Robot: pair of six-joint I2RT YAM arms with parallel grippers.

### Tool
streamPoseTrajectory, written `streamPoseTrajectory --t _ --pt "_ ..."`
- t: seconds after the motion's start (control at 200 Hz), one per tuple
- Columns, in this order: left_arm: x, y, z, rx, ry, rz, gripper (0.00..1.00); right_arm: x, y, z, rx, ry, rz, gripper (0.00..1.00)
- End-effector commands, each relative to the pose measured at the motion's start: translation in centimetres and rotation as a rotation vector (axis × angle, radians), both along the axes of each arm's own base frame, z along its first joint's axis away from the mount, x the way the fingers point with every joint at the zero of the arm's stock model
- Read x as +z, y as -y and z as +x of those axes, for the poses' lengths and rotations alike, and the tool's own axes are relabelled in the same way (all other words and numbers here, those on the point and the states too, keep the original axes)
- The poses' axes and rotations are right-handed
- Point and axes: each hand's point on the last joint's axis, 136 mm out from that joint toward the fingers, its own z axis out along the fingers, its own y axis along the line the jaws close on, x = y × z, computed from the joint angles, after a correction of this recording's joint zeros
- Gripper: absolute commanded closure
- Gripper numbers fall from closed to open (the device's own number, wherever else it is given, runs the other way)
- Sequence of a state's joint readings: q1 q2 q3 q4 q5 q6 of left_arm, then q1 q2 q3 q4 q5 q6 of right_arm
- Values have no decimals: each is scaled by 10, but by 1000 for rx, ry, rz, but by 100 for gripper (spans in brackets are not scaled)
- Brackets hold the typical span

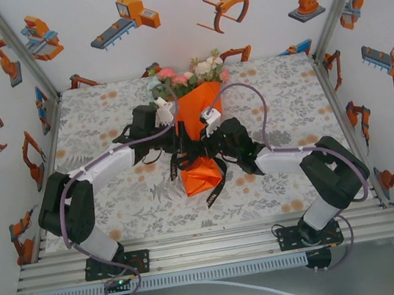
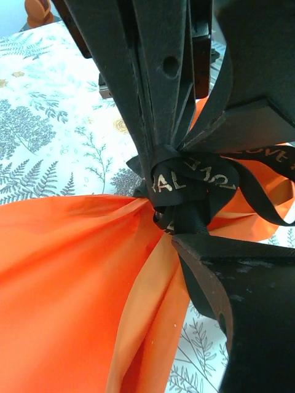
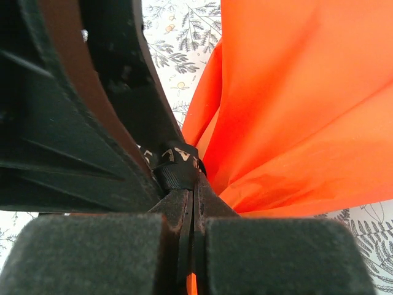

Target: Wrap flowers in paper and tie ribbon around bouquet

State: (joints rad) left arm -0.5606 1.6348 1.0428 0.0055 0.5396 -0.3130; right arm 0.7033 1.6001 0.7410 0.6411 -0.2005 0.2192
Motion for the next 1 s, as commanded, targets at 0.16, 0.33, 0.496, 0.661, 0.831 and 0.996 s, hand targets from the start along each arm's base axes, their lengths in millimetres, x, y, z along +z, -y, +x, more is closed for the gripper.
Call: streamPoseTrajectory --t 0.16,0.33,0.496,0.661,0.831,0.996 --pt "-10 -10 16 96 -15 23 77 27 -7 -3 55 43 69 100" --pt "-12 -30 26 174 -5 44 100 17 -7 -16 97 -7 53 86" --pt "-14 -36 27 190 -3 49 100 16 2 -21 81 -9 42 73" --pt "-10 -34 26 182 1 28 100 18 11 -20 65 1 30 72" --pt "-10 -33 25 174 -2 24 100 27 -6 -20 150 1 56 65" --pt "-8 -31 25 167 -4 13 100 19 -13 7 99 4 47 64"
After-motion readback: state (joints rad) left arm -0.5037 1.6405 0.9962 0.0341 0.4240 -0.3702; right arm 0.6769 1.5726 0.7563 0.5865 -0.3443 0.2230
